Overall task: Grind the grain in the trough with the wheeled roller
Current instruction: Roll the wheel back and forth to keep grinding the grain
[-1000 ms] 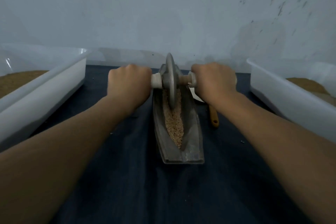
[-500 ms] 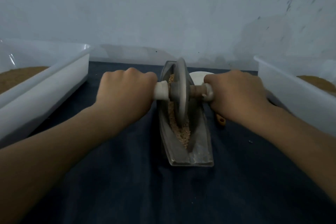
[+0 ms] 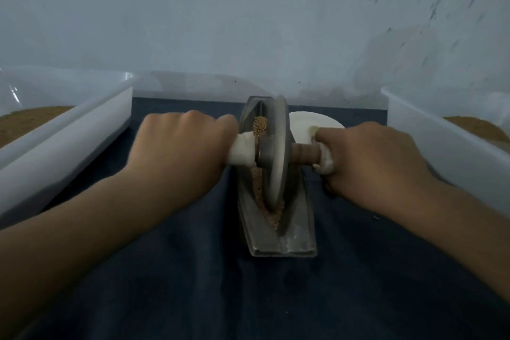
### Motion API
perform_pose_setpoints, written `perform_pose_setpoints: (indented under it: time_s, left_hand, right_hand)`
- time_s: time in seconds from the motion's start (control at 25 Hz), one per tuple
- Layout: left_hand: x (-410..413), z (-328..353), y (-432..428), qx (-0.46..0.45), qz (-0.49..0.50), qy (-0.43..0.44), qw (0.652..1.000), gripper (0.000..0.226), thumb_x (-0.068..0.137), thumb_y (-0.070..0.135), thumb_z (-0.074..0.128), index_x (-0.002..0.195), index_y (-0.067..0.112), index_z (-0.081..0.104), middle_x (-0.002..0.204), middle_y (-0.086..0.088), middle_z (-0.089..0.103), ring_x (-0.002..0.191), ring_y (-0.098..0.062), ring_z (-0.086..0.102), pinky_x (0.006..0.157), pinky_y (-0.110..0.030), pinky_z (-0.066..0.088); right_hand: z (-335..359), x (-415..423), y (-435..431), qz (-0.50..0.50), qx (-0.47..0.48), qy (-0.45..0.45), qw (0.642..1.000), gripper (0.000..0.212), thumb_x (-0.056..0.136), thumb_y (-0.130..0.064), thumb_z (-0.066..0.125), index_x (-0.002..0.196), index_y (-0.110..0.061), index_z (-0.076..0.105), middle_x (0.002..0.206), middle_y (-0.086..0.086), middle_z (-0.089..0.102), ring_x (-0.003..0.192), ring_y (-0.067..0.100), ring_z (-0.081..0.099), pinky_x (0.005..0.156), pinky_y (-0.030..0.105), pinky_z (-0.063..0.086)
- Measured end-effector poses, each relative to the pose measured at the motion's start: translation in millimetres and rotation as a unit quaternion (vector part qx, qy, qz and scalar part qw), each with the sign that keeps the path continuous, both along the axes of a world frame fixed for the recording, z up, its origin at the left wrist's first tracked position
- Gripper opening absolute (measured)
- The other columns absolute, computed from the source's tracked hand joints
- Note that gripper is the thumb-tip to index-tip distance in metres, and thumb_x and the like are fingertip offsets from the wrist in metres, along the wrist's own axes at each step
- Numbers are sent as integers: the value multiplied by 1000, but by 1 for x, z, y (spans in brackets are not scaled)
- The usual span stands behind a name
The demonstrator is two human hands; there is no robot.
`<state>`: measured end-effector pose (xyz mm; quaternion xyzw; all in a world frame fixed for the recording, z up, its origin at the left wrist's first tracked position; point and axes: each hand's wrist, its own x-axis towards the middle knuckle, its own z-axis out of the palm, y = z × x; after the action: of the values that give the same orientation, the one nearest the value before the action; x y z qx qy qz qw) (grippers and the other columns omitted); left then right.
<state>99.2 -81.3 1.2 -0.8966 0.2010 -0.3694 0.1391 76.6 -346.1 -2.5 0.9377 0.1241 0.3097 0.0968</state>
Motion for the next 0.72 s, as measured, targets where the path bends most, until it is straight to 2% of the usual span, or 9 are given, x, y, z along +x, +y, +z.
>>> perform_pose_setpoints:
  time_s: [0.08, 0.16, 0.24, 0.32, 0.4, 0.52, 0.6, 0.68, 0.72]
  left_hand:
    - [-5, 2, 4, -11, -5, -11, 1000, 37, 63, 18, 72, 69, 19, 36, 50, 2, 40, 44, -18, 20, 51, -20, 7]
    - [5, 4, -6, 1, 39, 0, 999, 34, 65, 17, 70, 69, 19, 37, 50, 1, 38, 43, -18, 17, 50, -21, 7]
    - [32, 2, -19, 3, 57, 11, 998, 23, 77, 18, 65, 73, 21, 42, 56, -2, 40, 44, -23, 32, 47, -25, 13]
    - [60, 3, -28, -18, 54, 26, 998, 9, 86, 19, 58, 81, 21, 51, 66, -3, 49, 61, -31, 56, 50, -30, 24]
    - [68, 4, -29, -35, 49, 32, 998, 6, 87, 20, 57, 84, 23, 53, 66, -2, 45, 67, -33, 59, 52, -31, 28]
    - [47, 2, -19, -18, 33, 4, 999, 23, 82, 22, 64, 76, 22, 41, 60, -1, 40, 48, -25, 37, 47, -26, 17]
    - [23, 4, -12, 19, 16, -10, 1000, 35, 75, 24, 70, 73, 21, 35, 56, 1, 40, 46, -20, 22, 48, -23, 8]
    - [4, 10, -6, 49, 1, -29, 998, 38, 66, 23, 74, 71, 20, 36, 52, -1, 45, 45, -18, 19, 50, -21, 5]
    - [-1, 14, -4, 54, -7, -38, 998, 39, 63, 23, 75, 69, 20, 36, 50, -2, 45, 45, -18, 19, 51, -20, 5]
  right_hand:
    - [-2, -5, -3, -1, 17, 7, 1000, 30, 55, -33, 65, 66, -35, 37, 50, -14, 25, 41, 12, 26, 47, 16, 13]
    - [-7, 7, -1, -48, 43, 47, 997, 31, 61, -31, 67, 65, -32, 37, 53, -12, 33, 46, 10, 29, 46, 20, 15]
    - [-8, 36, 3, -81, 46, 50, 994, 29, 72, -27, 67, 68, -31, 39, 61, -7, 42, 51, 14, 35, 47, 24, 18]
    - [-5, 63, 9, -91, 53, 48, 993, 18, 81, -26, 65, 79, -30, 48, 69, -4, 49, 58, 19, 42, 49, 27, 22]
    - [-2, 76, 13, -92, 66, 65, 991, 14, 84, -26, 64, 83, -29, 50, 74, -3, 52, 66, 22, 49, 50, 28, 24]
    - [-5, 53, 6, -66, 48, 54, 995, 29, 78, -30, 66, 70, -31, 38, 66, -6, 45, 57, 18, 44, 47, 26, 20]
    - [-8, 22, -2, -54, 42, 48, 996, 27, 70, -34, 66, 67, -32, 39, 59, -9, 38, 50, 11, 34, 46, 23, 18]
    - [-8, -1, -8, -41, 67, 78, 994, 15, 69, -44, 57, 80, -36, 52, 59, -10, 43, 50, 11, 41, 44, 24, 27]
    - [-7, -9, -9, -36, 75, 102, 991, 22, 70, -48, 52, 89, -39, 56, 62, -10, 48, 54, 14, 49, 46, 27, 36]
